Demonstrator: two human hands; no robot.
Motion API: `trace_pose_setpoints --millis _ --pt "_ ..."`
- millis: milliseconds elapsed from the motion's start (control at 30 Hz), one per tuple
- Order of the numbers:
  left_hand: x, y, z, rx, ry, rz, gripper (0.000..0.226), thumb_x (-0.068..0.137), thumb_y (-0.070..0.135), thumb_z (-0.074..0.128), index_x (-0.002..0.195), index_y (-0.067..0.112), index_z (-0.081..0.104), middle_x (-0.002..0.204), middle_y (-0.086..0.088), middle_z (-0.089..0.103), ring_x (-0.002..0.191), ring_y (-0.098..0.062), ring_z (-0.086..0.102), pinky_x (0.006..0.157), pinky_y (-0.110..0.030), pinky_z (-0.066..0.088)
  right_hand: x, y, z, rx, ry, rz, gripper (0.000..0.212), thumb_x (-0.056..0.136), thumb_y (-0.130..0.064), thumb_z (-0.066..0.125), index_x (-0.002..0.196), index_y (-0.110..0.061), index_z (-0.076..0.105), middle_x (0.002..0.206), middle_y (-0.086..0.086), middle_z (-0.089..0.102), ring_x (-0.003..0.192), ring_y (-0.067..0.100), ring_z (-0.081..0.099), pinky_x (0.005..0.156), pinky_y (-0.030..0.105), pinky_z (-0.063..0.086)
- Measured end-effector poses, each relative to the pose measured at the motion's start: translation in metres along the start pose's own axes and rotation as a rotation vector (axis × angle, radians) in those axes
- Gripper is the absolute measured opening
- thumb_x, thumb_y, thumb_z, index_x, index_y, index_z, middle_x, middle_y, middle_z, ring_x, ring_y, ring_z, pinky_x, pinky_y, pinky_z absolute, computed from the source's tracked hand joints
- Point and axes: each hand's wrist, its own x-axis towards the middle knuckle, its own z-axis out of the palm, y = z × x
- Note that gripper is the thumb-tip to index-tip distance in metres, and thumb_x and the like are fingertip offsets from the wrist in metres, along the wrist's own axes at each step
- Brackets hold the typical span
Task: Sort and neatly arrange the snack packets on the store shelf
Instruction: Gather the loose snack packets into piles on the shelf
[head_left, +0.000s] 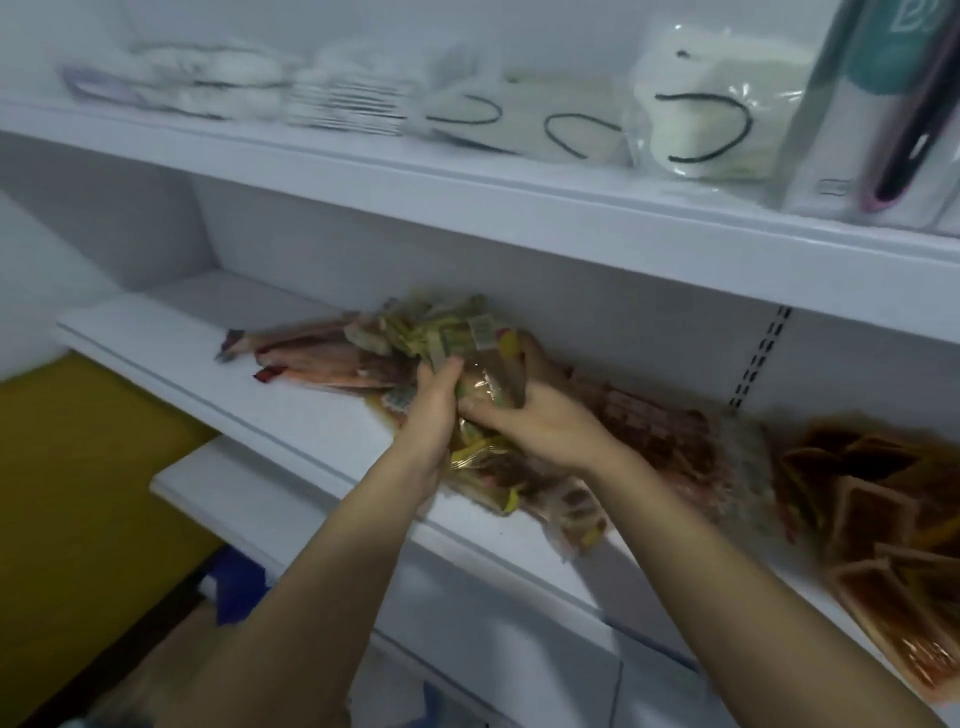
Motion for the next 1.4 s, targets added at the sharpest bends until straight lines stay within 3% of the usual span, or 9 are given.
trace_pose_setpoints --millis 200,367,500,600,700,867,1000,1133,1400 --pt "0.096 0.072 -0.097 -0.020 0.033 0.042 0.070 0.078 0.053 0.066 0.134 0.013 0.057 0.124 -0.016 0.070 0.108 -0.031 0.072 0.095 -0.049 0.057 0.111 -0.073 0.072 -0.144 0.175 -0.023 0.096 0.060 -0.082 0.067 0.142 -0.049 0.031 0.135 -0.004 0.057 0.124 0.025 0.056 0.103 0.043 0.049" --pt "0.195 0.122 -0.171 0.020 0.013 -0.055 0.046 0.102 0.043 0.047 0.108 0.009 0.077 0.106 -0.021 0.075 0.099 -0.034 0.073 0.097 -0.048 0.056 0.235 -0.124 0.139 -0.287 0.142 0.070 0.086 0.066 -0.079 0.064 0.136 -0.035 0.040 0.120 0.006 0.054 0.115 0.035 0.055 0.092 0.046 0.049" --pt "0.269 0.141 -0.211 0.032 -0.035 -0.103 0.060 0.107 0.027 0.046 0.057 0.019 0.079 0.076 -0.005 0.077 0.060 -0.013 0.071 0.064 -0.027 0.059 0.312 -0.141 0.174 -0.306 0.080 0.101 0.051 0.090 -0.048 0.072 0.131 -0.021 0.060 0.117 -0.002 0.060 0.111 0.015 0.059 0.079 0.021 0.040" --pt "0.324 0.145 -0.240 0.101 0.004 -0.158 0.033 0.103 0.030 0.052 0.105 0.003 0.072 0.082 -0.010 0.068 0.060 -0.021 0.064 0.059 -0.030 0.055 0.356 -0.141 0.196 -0.281 -0.050 0.141 0.036 0.101 -0.031 0.064 0.132 -0.013 0.060 0.117 0.001 0.059 0.114 0.015 0.057 0.065 0.007 0.036" --pt "0.368 0.132 -0.264 0.140 0.066 -0.247 0.064 0.088 0.031 0.069 0.138 -0.004 0.049 0.108 -0.020 0.066 0.072 -0.025 0.064 0.059 -0.032 0.054 0.383 -0.127 0.224 -0.348 -0.002 0.151 0.058 0.096 -0.040 0.069 0.145 -0.016 0.048 0.139 0.009 0.053 0.126 0.027 0.054 0.082 0.018 0.033" --pt "0.392 0.100 -0.289 0.198 0.015 -0.331 0.041 0.090 0.015 0.070 0.123 -0.007 0.064 0.102 -0.017 0.068 0.076 -0.026 0.062 0.073 -0.037 0.057 0.416 -0.095 0.266 -0.531 -0.074 0.312 0.076 0.097 -0.060 0.054 0.152 -0.011 0.038 0.150 0.020 0.041 0.131 0.039 0.048 0.105 0.045 0.045" --pt "0.390 0.096 -0.307 0.314 -0.073 -0.279 0.047 0.063 0.036 0.081 0.097 0.004 0.073 0.075 -0.006 0.064 0.067 -0.023 0.060 0.076 -0.033 0.053 0.422 -0.087 0.275 -0.636 -0.117 0.212 0.063 0.098 -0.062 0.050 0.145 -0.021 0.051 0.142 0.013 0.057 0.125 0.035 0.057 0.104 0.045 0.047" --pt "0.385 0.098 -0.334 0.846 -0.152 -0.083 0.045 0.099 0.043 0.054 0.122 0.007 0.066 0.122 -0.017 0.069 0.110 -0.036 0.065 0.096 -0.043 0.053 0.422 -0.079 0.269 -0.660 -0.063 0.230 0.063 0.100 -0.067 0.039 0.133 -0.017 0.059 0.130 0.013 0.064 0.114 0.032 0.060 0.093 0.040 0.047" --pt "0.344 0.101 -0.366 1.482 -0.664 0.308 0.032 0.089 0.063 0.057 0.094 0.032 0.061 0.092 0.014 0.066 0.089 -0.013 0.064 0.078 -0.030 0.051 0.328 -0.069 0.268 -0.443 0.204 0.022 0.035 0.083 -0.037 0.057 0.117 -0.030 0.053 0.125 -0.002 0.054 0.118 0.022 0.049 0.104 0.047 0.043"
